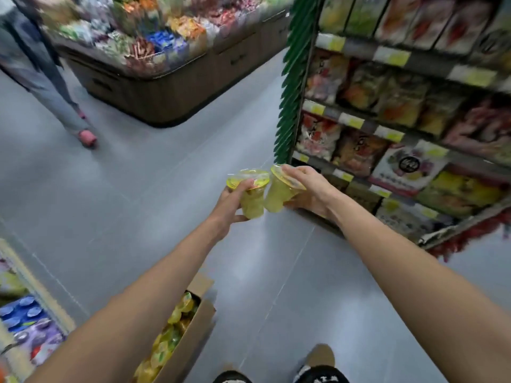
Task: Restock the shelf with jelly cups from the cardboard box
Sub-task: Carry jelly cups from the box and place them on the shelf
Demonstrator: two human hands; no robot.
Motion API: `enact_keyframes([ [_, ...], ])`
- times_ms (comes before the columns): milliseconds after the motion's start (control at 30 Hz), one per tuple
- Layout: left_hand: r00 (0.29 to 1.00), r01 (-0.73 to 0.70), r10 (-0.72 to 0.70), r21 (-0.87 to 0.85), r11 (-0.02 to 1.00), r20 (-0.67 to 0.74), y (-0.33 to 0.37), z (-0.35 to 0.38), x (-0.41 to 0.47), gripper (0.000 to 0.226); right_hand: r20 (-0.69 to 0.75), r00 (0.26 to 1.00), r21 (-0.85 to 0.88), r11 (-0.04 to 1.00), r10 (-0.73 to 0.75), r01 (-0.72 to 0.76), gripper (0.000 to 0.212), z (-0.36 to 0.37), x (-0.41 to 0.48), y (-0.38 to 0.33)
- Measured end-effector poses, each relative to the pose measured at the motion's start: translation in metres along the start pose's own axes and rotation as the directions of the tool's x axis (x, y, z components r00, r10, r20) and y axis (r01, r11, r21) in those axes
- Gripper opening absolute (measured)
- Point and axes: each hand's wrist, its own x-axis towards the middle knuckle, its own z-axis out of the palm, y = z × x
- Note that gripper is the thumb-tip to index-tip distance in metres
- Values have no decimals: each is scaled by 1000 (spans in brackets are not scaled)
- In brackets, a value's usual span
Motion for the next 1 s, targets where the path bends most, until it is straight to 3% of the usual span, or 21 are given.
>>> enact_keyframes([
  [133, 995, -39, 36, 37, 999, 92, 30, 91, 27, 39, -31, 998, 50, 997, -49, 50, 78, -88, -21, -37],
  [233, 986, -60, 51, 53, 997, 157, 47, 157, 48, 35, -70, 995, 100, 992, -69, 76, 59, -150, -36, -64],
  [333, 982, -54, 46, 39, 998, 185, 65, 215, 67, 45, -69, 993, 153, 982, -99, 109, 65, -206, -47, -88],
  [400, 970, -75, 69, 14, 997, 233, 78, 250, 77, 50, -89, 986, 105, 983, -139, 148, 56, -236, -54, -108],
  [467, 955, -93, 88, 6, 996, 282, 95, 280, 83, 62, -114, 978, 96, 978, -176, 187, 52, -263, -59, -127],
  [567, 934, -77, 82, -28, 997, 348, 121, 320, 92, 92, -123, 967, 148, 960, -222, 239, 72, -297, -65, -154],
  [667, 906, -140, 131, -8, 990, 403, 146, 354, 100, 105, -163, 948, 152, 942, -274, 298, 78, -324, -73, -180],
  [800, 846, -226, 183, 25, 974, 500, 187, 395, 108, 122, -216, 902, 107, 909, -374, 402, 73, -355, -78, -216],
  [933, 766, -324, 271, -14, 946, 583, 232, 440, 121, 103, -324, 816, 75, 847, -479, 527, 70, -388, -76, -257],
  [1000, 755, -371, 324, -37, 928, 570, 253, 464, 133, 106, -357, 772, 41, 817, -526, 575, 68, -404, -77, -278],
])
